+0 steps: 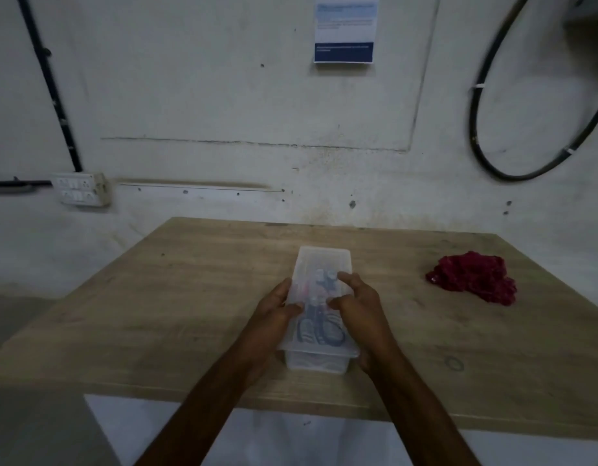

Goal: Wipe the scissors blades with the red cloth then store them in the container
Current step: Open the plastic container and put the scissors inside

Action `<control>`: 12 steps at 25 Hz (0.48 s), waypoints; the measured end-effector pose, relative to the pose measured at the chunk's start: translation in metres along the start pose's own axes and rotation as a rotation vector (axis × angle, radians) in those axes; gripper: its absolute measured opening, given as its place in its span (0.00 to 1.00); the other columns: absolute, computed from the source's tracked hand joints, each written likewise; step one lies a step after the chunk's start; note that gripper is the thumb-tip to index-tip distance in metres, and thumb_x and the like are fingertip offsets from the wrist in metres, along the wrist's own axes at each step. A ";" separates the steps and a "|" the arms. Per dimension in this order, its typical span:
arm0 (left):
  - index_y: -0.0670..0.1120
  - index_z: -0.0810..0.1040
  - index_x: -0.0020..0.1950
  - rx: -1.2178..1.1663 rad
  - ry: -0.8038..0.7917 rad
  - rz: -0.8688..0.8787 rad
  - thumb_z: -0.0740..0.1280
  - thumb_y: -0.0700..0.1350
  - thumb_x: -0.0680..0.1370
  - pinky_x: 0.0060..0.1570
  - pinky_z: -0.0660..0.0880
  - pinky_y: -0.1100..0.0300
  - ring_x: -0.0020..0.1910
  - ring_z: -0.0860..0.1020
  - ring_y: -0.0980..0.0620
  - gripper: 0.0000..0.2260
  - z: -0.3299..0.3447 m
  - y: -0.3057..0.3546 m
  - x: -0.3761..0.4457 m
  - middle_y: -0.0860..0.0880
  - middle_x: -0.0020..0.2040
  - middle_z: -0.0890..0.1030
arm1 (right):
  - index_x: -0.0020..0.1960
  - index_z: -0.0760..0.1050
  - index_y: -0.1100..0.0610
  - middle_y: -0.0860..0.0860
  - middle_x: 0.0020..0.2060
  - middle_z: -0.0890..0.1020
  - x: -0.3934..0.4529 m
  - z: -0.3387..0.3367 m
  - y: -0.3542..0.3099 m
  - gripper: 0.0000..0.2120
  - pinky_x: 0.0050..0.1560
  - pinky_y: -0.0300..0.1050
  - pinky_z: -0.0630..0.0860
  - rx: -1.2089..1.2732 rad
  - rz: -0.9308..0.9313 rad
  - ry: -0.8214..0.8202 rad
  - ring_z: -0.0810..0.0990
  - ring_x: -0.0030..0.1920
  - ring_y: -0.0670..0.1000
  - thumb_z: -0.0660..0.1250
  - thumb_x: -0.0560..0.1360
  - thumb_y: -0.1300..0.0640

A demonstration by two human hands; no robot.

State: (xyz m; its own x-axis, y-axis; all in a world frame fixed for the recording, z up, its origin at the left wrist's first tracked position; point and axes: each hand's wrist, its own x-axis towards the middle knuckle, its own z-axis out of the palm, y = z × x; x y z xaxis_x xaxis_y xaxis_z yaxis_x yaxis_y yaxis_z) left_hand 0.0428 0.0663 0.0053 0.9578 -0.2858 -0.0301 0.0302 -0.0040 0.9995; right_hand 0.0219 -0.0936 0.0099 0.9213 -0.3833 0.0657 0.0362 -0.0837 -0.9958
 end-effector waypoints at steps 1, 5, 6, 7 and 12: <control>0.50 0.73 0.74 -0.015 0.015 0.003 0.64 0.38 0.82 0.57 0.82 0.52 0.59 0.84 0.49 0.20 -0.007 -0.001 -0.002 0.50 0.67 0.81 | 0.62 0.79 0.46 0.49 0.57 0.84 -0.003 0.011 0.003 0.21 0.54 0.58 0.84 0.046 0.002 0.039 0.85 0.53 0.52 0.68 0.72 0.63; 0.46 0.73 0.76 0.245 0.209 0.068 0.70 0.42 0.80 0.58 0.78 0.62 0.64 0.79 0.52 0.24 -0.055 0.007 -0.010 0.49 0.71 0.77 | 0.63 0.77 0.52 0.47 0.58 0.77 -0.025 0.062 -0.002 0.20 0.62 0.47 0.77 -0.034 -0.103 0.190 0.79 0.58 0.49 0.71 0.72 0.60; 0.45 0.74 0.75 0.349 0.270 0.082 0.71 0.43 0.79 0.63 0.77 0.57 0.65 0.78 0.49 0.23 -0.071 0.009 -0.012 0.47 0.71 0.78 | 0.63 0.77 0.55 0.48 0.59 0.75 -0.029 0.080 -0.006 0.19 0.63 0.42 0.74 -0.047 -0.124 0.184 0.77 0.60 0.49 0.71 0.72 0.62; 0.45 0.76 0.73 0.462 0.335 0.092 0.71 0.44 0.80 0.67 0.75 0.52 0.66 0.79 0.47 0.22 -0.087 0.011 -0.015 0.46 0.70 0.79 | 0.62 0.77 0.56 0.49 0.60 0.74 -0.031 0.102 -0.010 0.18 0.63 0.40 0.72 -0.060 -0.144 0.160 0.76 0.62 0.51 0.70 0.73 0.63; 0.55 0.80 0.69 0.777 0.626 0.050 0.66 0.49 0.82 0.67 0.73 0.50 0.67 0.78 0.41 0.16 -0.178 0.020 -0.034 0.45 0.70 0.79 | 0.74 0.69 0.56 0.52 0.80 0.58 -0.040 0.209 -0.023 0.25 0.75 0.45 0.63 -0.137 -0.088 -0.320 0.64 0.77 0.54 0.64 0.78 0.61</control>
State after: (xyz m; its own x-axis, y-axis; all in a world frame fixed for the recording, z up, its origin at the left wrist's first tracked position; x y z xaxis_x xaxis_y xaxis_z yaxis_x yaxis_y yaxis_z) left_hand 0.0618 0.2460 0.0255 0.9378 0.2527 0.2380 0.0049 -0.6951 0.7189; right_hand 0.0646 0.1157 0.0167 0.9923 -0.0632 0.1064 0.0889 -0.2344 -0.9681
